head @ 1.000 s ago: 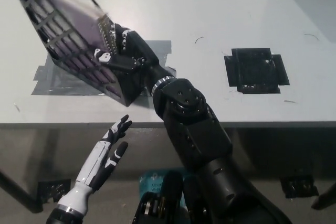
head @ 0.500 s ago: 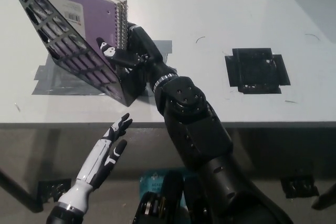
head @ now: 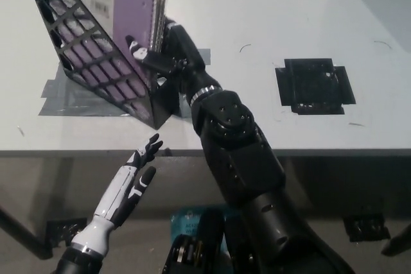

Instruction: A shelf with a book inside it is placed on the center of the desk infront of the robot. The robot uses its right hand to grab the book, take it out and hand it to a person.

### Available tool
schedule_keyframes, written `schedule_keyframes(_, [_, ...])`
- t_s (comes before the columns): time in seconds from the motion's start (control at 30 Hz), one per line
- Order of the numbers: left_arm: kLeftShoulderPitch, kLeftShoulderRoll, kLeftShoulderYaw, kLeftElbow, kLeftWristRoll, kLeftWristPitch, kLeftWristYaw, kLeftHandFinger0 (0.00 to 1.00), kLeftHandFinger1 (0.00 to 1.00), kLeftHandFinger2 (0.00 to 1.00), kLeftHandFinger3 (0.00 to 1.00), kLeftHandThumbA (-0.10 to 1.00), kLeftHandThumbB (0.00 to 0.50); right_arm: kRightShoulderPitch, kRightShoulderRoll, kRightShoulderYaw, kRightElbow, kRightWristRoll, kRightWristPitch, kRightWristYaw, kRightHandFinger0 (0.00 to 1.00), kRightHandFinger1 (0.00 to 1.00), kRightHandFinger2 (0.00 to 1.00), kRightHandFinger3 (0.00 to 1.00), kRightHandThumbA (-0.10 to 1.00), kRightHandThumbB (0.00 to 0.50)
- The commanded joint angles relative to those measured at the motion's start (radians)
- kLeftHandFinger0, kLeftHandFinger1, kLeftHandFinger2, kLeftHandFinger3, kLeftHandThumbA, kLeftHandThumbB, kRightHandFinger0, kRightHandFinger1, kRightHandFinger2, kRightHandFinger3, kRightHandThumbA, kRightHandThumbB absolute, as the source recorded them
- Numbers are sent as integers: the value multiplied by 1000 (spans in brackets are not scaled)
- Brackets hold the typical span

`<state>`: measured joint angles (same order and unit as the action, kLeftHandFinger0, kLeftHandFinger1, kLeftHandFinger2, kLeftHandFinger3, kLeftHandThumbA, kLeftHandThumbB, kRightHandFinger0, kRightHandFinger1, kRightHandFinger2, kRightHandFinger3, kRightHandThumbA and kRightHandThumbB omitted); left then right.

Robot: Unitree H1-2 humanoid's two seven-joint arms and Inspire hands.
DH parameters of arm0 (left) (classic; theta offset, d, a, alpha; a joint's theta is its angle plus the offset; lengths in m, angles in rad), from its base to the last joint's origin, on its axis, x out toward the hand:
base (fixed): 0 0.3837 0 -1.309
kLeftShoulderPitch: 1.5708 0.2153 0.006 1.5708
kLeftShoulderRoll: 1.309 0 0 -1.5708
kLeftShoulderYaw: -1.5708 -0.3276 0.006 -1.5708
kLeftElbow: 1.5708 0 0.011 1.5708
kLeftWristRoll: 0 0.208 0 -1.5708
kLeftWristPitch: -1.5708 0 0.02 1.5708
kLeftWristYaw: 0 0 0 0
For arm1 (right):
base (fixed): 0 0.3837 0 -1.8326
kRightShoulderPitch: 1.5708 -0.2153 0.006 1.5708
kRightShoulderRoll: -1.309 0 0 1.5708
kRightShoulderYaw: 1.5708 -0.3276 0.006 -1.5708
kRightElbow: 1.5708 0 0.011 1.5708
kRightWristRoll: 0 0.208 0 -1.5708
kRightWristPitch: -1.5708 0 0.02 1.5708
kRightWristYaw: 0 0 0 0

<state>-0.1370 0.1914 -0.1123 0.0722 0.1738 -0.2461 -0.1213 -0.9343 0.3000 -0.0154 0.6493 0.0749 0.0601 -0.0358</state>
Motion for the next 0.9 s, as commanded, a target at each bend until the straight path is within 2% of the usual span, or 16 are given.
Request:
schedule_keyframes(0.0, [-30, 15, -4, -16, 9, -9, -10, 1000, 1000, 1000, 1000, 1000, 286, -120, 53, -55, -152, 120, -14, 8, 386, 180, 655, 654, -100, 155])
schedule_keyframes(0.03, [-33, 17, -5, -11, 14, -19, -8, 1000, 1000, 1000, 1000, 1000, 287, -127, 59, -69, -176, 143, 0, 12, 67, 177, 677, 649, -100, 163])
schedule_keyframes(0.07, [-34, 17, -5, -9, 17, -21, -7, 1000, 1000, 1000, 1000, 1000, 288, -134, 62, -75, -189, 151, 5, 12, 13, 160, 697, 650, -100, 172])
schedule_keyframes(0.1, [-36, 19, -6, -8, 22, -21, -6, 1000, 1000, 1000, 1000, 1000, 287, -141, 66, -83, -213, 157, 11, 7, 1, 230, 757, 685, -100, 159])
schedule_keyframes(0.13, [-37, 19, -7, -8, 24, -20, -5, 1000, 1000, 1000, 1000, 1000, 287, -143, 67, -85, -223, 156, 14, 3, 1, 230, 757, 685, -100, 159])
schedule_keyframes(0.17, [-37, 19, -7, -8, 25, -22, -4, 1000, 1000, 1000, 1000, 1000, 286, -151, 70, -91, -252, 154, 27, -13, 0, 323, 837, 763, -100, 115])
schedule_keyframes(0.27, [-35, 20, -8, -8, 24, -28, -5, 1000, 1000, 1000, 1000, 1000, 285, -164, 75, -101, -287, 155, 27, -33, 0, 375, 854, 827, -100, 120])
schedule_keyframes(0.37, [-32, 18, -5, -2, 12, -39, -5, 1000, 1000, 1000, 1000, 1000, 283, -178, 72, -105, -299, 150, 12, -43, 0, 384, 854, 827, -100, 143])
schedule_keyframes(0.47, [-32, 12, -3, -3, 6, -28, -4, 1000, 1000, 1000, 1000, 1000, 310, -195, 67, -113, -304, 154, -5, -50, 0, 369, 830, 822, -100, 161])
schedule_keyframes(0.53, [-30, 8, -2, -15, 4, -2, -5, 1000, 1000, 1000, 1000, 1000, 331, -224, 59, -138, -305, 175, -22, -63, 0, 301, 749, 780, -100, 123])
schedule_keyframes(0.63, [-30, 6, -4, -27, 13, 7, -4, 1000, 1000, 1000, 1000, 1000, 320, -256, 58, -191, -321, 237, -14, -88, 0, 216, 686, 772, -100, 123])
schedule_keyframes(0.73, [-31, 11, -6, -21, 23, -11, 0, 1000, 1000, 1000, 1000, 1000, 297, -274, 47, -257, -354, 331, 3, -81, 0, 227, 728, 751, -100, 121])
schedule_keyframes(0.8, [-34, 17, -6, -15, 25, -26, 0, 1000, 1000, 1000, 1000, 1000, 286, -273, 38, -290, -388, 369, 27, -92, 0, 236, 735, 701, -100, 82])
schedule_keyframes(0.83, [-37, 20, -6, -14, 25, -31, -1, 1000, 1000, 1000, 1000, 1000, 284, -273, 35, -303, -401, 381, 39, -98, 0, 250, 735, 709, -100, 87])
schedule_keyframes(0.87, [-37, 20, -6, -13, 25, -32, -1, 1000, 1000, 1000, 1000, 1000, 283, -273, 35, -306, -402, 383, 41, -98, 0, 199, 604, 640, -100, 17])
